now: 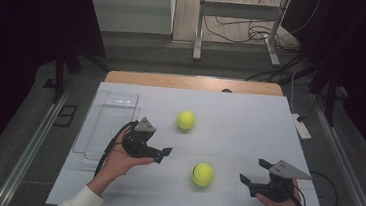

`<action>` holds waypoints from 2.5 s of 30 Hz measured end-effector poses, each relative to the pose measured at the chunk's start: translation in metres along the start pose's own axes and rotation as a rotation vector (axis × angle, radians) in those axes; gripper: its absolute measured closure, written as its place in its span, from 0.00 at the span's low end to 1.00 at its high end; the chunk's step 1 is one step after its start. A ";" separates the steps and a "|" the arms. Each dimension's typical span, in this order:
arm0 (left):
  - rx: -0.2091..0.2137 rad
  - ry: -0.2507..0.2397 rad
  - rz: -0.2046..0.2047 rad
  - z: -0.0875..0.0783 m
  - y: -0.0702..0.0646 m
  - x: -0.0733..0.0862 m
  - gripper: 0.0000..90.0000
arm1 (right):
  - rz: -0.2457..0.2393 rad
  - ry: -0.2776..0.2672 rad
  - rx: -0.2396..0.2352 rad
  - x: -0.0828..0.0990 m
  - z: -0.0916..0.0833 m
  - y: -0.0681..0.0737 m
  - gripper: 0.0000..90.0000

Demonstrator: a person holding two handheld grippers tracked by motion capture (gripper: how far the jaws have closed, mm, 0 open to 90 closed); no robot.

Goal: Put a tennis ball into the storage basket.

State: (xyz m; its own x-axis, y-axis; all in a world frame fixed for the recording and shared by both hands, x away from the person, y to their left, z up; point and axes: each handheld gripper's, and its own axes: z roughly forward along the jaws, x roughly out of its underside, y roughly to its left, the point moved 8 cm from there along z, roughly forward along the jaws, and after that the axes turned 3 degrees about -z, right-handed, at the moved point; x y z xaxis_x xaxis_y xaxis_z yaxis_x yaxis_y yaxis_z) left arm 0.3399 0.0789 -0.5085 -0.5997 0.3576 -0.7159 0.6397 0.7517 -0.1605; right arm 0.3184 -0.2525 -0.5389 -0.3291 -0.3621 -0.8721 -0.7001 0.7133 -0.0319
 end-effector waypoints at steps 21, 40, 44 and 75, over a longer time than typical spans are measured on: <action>0.008 -0.001 -0.013 0.011 0.006 -0.018 0.11 | 0.005 0.004 0.004 0.001 0.000 -0.001 0.12; 0.001 0.007 -0.030 0.016 0.016 -0.038 0.11 | 0.006 0.002 -0.010 -0.002 0.004 -0.001 0.13; 0.003 0.012 -0.029 0.018 0.016 -0.043 0.11 | 0.006 -0.003 -0.015 -0.002 0.005 -0.002 0.13; 0.016 0.036 -0.012 0.031 0.017 -0.064 0.11 | 0.005 0.005 -0.010 -0.001 0.006 -0.002 0.13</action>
State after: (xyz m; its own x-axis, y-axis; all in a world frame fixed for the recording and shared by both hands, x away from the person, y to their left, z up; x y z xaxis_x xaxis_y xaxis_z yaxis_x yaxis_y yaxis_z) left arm 0.4041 0.0518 -0.4861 -0.6241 0.3687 -0.6889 0.6401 0.7468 -0.1802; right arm 0.3237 -0.2498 -0.5409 -0.3361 -0.3619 -0.8695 -0.7046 0.7092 -0.0228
